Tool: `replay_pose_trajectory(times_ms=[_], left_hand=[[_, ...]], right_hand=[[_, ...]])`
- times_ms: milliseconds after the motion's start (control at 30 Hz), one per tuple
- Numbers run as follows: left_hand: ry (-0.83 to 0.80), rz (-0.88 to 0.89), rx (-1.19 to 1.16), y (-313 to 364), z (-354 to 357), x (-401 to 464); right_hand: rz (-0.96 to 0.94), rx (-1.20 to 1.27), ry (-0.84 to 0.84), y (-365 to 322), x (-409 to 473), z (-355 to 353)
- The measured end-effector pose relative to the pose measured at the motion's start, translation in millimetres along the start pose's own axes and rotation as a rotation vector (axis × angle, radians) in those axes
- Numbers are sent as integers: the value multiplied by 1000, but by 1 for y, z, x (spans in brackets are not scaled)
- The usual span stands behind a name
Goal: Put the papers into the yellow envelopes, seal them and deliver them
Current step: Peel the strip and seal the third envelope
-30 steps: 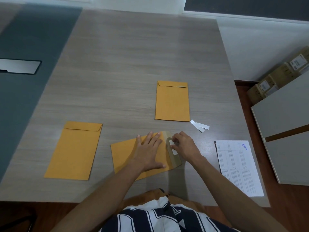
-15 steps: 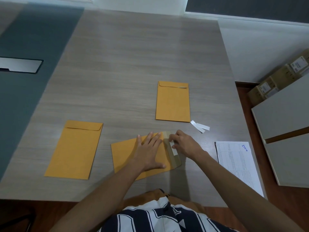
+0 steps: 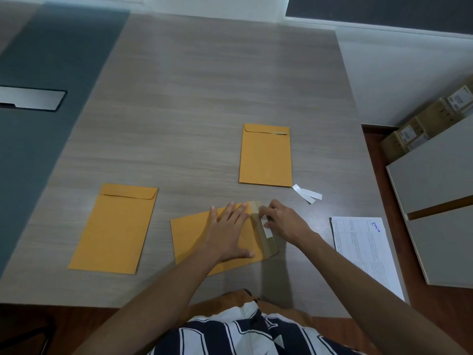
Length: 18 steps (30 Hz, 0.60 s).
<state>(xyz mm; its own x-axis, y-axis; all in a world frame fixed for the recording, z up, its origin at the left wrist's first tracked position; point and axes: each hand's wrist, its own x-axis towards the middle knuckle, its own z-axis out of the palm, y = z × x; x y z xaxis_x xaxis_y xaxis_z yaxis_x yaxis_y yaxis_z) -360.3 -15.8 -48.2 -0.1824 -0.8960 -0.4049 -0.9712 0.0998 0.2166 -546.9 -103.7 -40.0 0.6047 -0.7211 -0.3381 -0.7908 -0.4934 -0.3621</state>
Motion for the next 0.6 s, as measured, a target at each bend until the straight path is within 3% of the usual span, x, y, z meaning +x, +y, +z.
replay_pose_trajectory(times_ms=[600], left_hand=[[12, 3, -6, -2, 4, 1]], right_hand=[[28, 24, 16, -1, -6, 3]])
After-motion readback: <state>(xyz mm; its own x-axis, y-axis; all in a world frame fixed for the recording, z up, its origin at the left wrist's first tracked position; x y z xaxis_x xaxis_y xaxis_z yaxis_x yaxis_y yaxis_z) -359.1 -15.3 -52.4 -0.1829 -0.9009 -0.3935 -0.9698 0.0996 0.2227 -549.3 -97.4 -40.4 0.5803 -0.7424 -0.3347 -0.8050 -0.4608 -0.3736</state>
